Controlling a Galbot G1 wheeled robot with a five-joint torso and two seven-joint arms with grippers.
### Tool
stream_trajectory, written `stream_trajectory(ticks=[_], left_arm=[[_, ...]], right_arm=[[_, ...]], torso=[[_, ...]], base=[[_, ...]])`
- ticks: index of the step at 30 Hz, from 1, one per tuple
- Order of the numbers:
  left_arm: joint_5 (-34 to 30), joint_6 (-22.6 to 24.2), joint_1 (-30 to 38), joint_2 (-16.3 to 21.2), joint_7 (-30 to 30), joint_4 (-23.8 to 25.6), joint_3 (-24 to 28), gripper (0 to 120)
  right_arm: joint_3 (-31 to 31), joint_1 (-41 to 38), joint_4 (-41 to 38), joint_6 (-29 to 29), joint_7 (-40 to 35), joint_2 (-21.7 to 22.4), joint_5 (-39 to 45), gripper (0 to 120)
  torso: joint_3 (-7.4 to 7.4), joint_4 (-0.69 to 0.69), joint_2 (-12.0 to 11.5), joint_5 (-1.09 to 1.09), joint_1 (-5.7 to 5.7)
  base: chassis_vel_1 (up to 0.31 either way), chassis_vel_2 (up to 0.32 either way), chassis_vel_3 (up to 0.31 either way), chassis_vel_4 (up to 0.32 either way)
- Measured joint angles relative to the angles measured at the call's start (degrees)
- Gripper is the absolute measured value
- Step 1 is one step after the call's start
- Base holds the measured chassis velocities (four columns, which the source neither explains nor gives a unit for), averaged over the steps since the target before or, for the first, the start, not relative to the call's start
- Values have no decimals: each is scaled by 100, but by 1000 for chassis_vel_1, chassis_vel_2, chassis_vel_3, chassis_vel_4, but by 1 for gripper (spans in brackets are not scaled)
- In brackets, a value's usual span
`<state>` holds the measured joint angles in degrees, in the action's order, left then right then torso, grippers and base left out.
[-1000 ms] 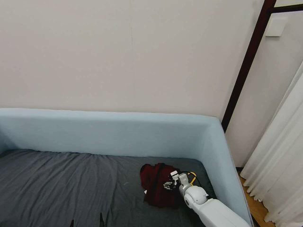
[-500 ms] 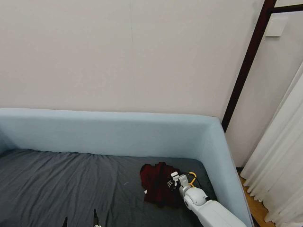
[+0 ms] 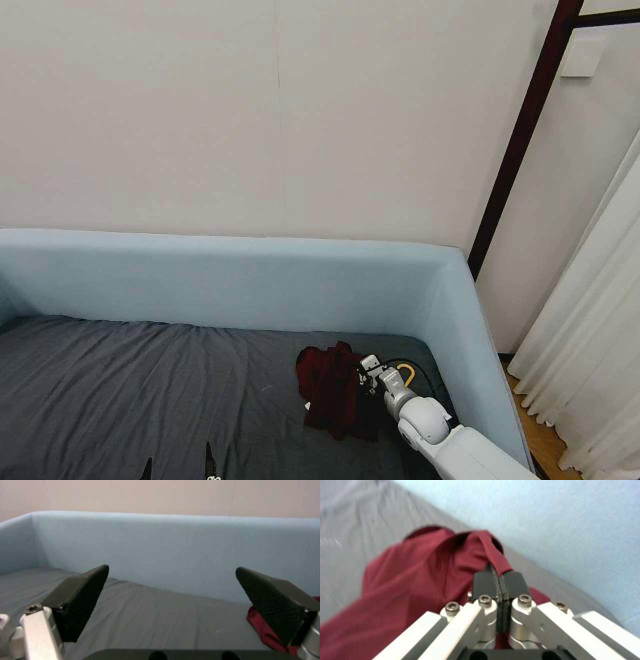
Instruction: Pick up the clothes from the sofa and hang them on the clothes hanger.
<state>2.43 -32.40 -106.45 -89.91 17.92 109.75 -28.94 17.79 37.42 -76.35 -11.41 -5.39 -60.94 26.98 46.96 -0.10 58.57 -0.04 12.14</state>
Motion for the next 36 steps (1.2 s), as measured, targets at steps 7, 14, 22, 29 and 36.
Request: stream_trajectory(ticks=[7, 14, 22, 29, 36], left_arm=[[-101, 9, 79, 54, 7, -75, 63, 100], [-241, 37, 146, 123, 14, -81, 49, 100], [-337, 66, 220, 150, 17, -103, 53, 100], [-434, 98, 328, 146, 21, -171, 97, 100], [-513, 101, 351, 108, 37, -176, 93, 100]], right_arm=[[-22, -704, -842, -280, -438, 153, 1257, 0], [28, -1840, -1305, -528, -969, 12, 2242, 0], [124, -2953, -1608, -701, -1377, -39, 3077, 0], [502, -4121, -1861, -760, -1664, -189, 3852, 0], [800, -4964, -1794, -729, -1745, -470, 4276, 0]], torso=[[0, 3, 0, 0, 0], [0, 4, 0, -2, 0], [1, 2, 0, -1, 0], [1, 2, 0, -2, 0], [0, 4, 0, -3, 1]], base=[[0, 0, 0, 0], [0, 0, 0, 0], [0, 0, 0, 0], [0, 0, 0, 0], [0, 0, 0, 0]])
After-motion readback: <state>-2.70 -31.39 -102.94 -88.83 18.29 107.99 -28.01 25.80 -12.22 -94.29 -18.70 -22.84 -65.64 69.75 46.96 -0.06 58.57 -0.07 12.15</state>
